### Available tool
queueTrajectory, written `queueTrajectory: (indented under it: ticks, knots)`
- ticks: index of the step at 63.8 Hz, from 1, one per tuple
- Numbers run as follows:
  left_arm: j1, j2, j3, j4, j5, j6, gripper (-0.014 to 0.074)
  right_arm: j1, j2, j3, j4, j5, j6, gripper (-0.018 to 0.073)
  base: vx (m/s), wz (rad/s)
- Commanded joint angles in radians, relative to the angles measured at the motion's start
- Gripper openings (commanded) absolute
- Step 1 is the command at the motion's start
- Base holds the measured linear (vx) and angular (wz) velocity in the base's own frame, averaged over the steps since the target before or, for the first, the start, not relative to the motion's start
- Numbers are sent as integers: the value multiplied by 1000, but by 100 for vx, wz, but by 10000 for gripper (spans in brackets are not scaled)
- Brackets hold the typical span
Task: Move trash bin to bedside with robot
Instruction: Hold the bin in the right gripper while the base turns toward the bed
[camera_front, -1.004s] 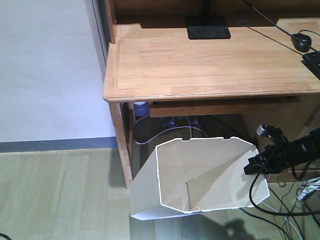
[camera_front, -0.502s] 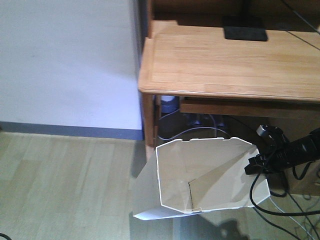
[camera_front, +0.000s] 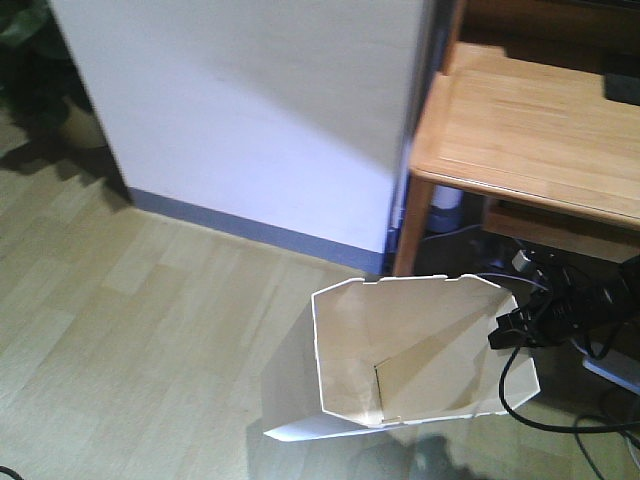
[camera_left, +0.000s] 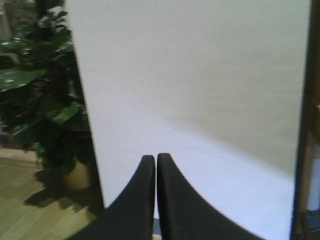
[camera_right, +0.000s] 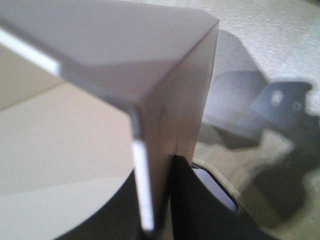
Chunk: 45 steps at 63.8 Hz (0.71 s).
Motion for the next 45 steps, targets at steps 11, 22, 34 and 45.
queueTrajectory:
  ticks: [11, 22, 34, 45]
  knots:
    - [-6, -8, 12, -9, -74, -14, -6, 0, -72, -9, 76, 244, 0, -3, -5, 54]
    - [-6, -8, 12, -9, -74, -14, -6, 0, -72, -9, 76, 244, 0, -3, 0, 51]
    - [-6, -8, 12, -9, -74, -14, -6, 0, -72, -9, 76, 244, 0, -3, 5, 42]
    - [-6, -8, 12, -9, -74, -14, -6, 0, -72, -9, 76, 240, 0, -3, 8, 34]
